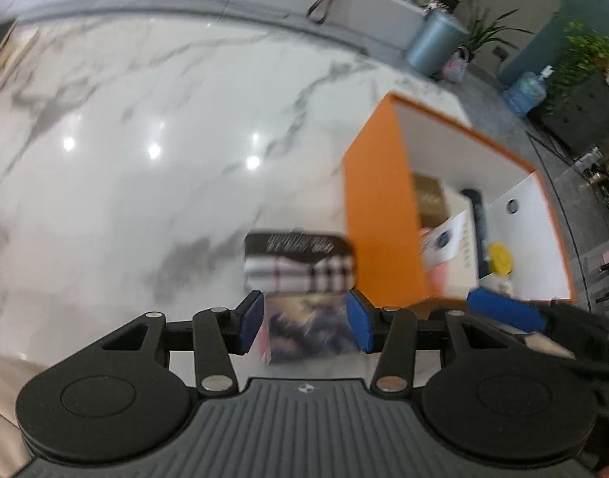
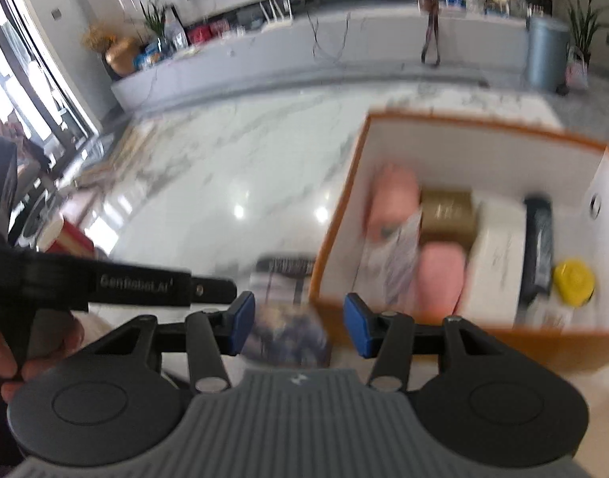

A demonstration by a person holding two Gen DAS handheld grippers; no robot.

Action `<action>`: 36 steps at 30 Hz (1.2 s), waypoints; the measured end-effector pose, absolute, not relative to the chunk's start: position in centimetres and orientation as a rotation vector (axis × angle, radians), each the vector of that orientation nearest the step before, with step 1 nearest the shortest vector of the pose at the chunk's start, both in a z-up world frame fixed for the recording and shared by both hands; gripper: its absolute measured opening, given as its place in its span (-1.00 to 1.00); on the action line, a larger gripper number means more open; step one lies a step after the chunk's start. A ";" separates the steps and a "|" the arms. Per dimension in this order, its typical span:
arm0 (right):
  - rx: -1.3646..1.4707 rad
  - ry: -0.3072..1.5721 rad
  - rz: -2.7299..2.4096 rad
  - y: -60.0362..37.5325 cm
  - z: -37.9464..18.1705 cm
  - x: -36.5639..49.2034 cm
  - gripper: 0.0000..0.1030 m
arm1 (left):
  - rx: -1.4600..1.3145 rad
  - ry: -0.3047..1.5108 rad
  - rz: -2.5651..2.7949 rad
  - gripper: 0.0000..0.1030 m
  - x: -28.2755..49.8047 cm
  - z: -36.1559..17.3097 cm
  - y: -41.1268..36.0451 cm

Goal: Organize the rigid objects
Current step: 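Release the cube box with the left tool and withdraw both tools toward the table, then grasp the picture card box with the left tool while the right tool reaches the plaid case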

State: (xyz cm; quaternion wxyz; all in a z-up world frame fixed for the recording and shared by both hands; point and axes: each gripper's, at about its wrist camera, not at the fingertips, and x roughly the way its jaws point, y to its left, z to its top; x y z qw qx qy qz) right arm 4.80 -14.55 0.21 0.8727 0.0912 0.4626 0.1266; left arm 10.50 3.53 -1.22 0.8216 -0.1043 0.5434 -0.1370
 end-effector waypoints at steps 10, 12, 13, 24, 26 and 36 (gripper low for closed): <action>0.182 1.156 0.204 -13.1 -6.0 6.6 0.00 | -0.215 1.239 -0.276 0.08 10.1 -5.6 4.1; 0.183 1.169 0.195 -12.9 -6.7 7.2 0.00 | -0.226 1.235 -0.284 0.08 10.3 -5.9 4.0; 0.180 1.175 0.189 -12.7 -7.0 7.4 0.00 | -0.229 1.237 -0.285 0.08 10.4 -6.1 4.0; 0.207 1.203 0.183 -11.6 -9.3 9.3 -0.20 | -0.265 1.287 -0.286 -0.19 11.5 -8.1 4.1; 0.206 1.203 0.182 -11.2 -9.3 9.4 -0.22 | -0.275 1.297 -0.275 -0.30 11.7 -8.4 4.2; 0.208 1.220 0.235 -7.8 -9.4 10.5 -0.33 | -0.292 1.337 -0.172 -0.37 12.7 -8.1 6.3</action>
